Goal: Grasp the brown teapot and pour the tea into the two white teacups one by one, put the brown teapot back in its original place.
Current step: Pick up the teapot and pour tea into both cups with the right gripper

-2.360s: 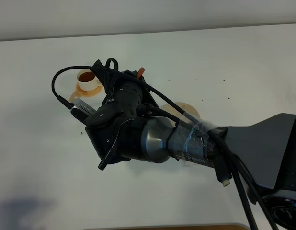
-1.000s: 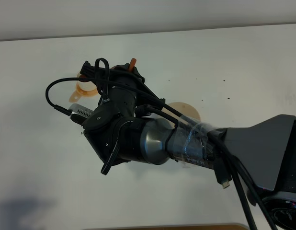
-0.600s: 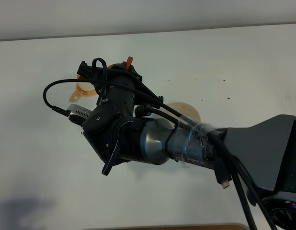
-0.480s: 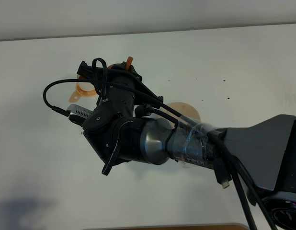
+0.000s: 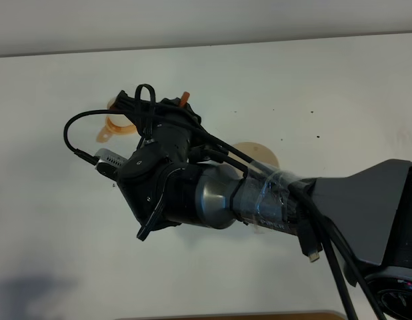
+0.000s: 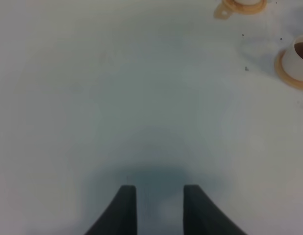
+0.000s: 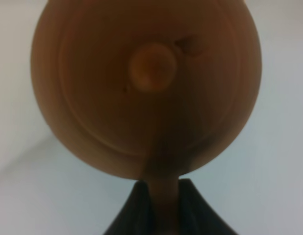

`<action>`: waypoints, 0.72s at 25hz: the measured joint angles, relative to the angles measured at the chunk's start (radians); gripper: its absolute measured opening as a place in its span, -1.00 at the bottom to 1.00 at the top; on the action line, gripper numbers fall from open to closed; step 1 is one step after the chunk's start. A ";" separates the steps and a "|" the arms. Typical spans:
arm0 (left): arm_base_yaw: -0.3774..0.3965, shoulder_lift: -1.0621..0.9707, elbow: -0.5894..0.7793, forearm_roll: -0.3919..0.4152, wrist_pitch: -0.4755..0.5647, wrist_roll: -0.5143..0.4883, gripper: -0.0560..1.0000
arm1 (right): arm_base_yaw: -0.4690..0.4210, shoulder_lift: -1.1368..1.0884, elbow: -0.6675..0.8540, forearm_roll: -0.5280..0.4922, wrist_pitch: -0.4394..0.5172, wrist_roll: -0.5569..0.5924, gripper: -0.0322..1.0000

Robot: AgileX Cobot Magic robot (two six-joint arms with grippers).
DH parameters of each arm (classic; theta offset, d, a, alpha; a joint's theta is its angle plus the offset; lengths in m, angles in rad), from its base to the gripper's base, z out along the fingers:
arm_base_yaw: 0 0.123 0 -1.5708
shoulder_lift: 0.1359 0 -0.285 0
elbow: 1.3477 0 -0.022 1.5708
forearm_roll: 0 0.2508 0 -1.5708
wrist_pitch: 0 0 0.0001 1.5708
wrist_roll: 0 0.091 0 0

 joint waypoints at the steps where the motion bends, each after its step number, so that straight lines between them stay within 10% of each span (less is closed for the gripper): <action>1: 0.000 0.000 0.000 0.000 0.000 0.000 -0.37 | 0.000 0.000 0.000 0.024 0.001 0.005 -0.69; 18: 0.000 0.000 0.000 0.000 0.000 0.000 -0.37 | -0.005 0.000 -0.202 0.439 0.259 0.186 -0.69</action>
